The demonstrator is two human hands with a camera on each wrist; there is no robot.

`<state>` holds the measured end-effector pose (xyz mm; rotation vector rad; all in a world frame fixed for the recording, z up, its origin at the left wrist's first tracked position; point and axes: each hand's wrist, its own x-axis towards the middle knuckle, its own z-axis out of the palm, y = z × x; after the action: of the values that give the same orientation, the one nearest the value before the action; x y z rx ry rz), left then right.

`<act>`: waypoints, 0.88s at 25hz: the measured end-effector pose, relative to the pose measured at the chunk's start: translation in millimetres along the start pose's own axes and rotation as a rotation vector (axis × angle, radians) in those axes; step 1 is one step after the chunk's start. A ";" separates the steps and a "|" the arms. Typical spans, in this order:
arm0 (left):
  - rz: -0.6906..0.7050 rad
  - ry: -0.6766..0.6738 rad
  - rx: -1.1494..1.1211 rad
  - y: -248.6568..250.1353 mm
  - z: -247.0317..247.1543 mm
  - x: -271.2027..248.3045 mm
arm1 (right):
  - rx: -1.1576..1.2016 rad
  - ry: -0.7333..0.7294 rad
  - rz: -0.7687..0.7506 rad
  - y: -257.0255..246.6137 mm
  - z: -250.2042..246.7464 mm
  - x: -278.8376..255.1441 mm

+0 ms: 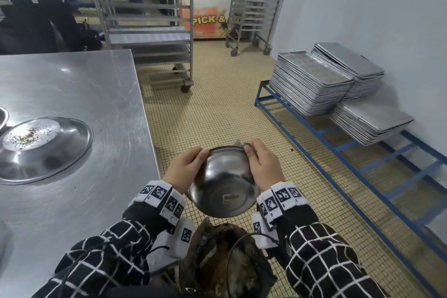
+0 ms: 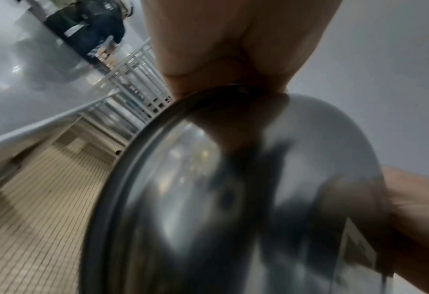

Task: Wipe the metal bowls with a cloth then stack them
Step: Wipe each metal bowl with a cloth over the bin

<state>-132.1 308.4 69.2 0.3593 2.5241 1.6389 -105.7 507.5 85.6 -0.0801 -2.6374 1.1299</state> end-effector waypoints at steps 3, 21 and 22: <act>-0.004 0.108 0.004 -3.8 4.7 -0.1 | 0.091 0.231 0.000 -8.8 8.3 -2.6; -0.082 0.216 -0.165 16.7 9.0 5.6 | 0.372 0.194 0.173 -4.2 24.7 -30.6; -0.068 0.216 -0.136 18.5 9.9 6.3 | 0.319 0.161 0.098 -10.6 24.4 -28.9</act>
<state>-133.5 326.0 82.2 0.0865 2.5193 1.9032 -83.9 478.5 70.7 -0.2288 -2.3054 1.4951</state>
